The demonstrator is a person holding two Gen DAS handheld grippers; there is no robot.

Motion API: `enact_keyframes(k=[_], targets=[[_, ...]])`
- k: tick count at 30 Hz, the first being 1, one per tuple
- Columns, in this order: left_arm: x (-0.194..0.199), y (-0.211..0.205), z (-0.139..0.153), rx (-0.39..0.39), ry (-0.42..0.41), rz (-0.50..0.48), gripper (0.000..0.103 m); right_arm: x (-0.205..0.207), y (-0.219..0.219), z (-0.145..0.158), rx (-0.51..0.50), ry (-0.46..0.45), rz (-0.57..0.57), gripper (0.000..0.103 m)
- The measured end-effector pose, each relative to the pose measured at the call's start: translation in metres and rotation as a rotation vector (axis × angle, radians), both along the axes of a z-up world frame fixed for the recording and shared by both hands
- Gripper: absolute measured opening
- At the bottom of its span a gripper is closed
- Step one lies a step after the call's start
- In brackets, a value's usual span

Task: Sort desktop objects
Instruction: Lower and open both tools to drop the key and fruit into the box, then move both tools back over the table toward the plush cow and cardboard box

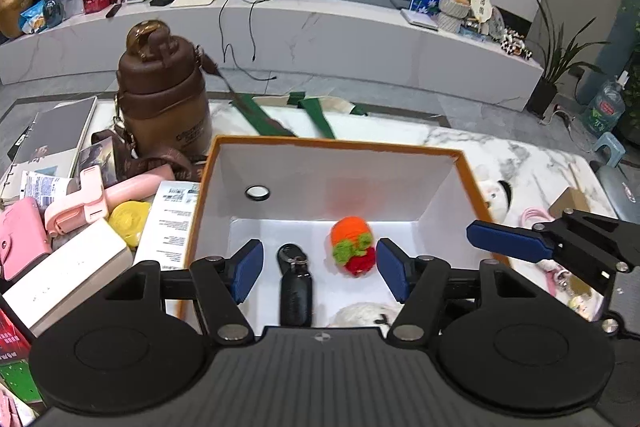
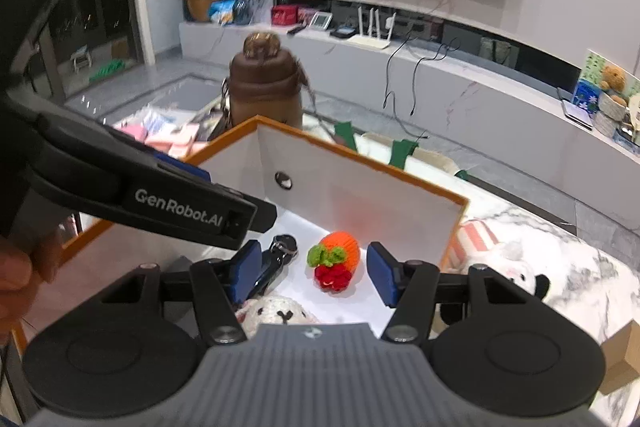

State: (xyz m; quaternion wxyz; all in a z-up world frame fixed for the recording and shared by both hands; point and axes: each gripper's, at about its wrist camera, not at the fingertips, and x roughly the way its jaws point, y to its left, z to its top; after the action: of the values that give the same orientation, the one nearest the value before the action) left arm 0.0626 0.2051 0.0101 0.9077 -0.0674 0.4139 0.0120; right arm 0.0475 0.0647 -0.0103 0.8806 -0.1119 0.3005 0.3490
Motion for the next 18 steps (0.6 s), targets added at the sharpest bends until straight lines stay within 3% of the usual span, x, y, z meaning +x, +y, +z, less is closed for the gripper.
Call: enact_keyframes(k=[9, 14, 18], targets=[[-0.008, -0.045, 0.018, -0.014, -0.068, -0.078, 0.074, -0.02, -0.052, 0.019, 0.09, -0.018, -0.096, 0.061], [-0.007, -0.079, 0.022, -0.03, -0.097, -0.139, 0.075, -0.021, -0.09, 0.025, 0.08, -0.017, -0.174, 0.061], [-0.008, -0.101, 0.023, -0.035, -0.13, -0.173, 0.078, -0.009, -0.138, 0.024, 0.123, -0.016, -0.282, 0.068]])
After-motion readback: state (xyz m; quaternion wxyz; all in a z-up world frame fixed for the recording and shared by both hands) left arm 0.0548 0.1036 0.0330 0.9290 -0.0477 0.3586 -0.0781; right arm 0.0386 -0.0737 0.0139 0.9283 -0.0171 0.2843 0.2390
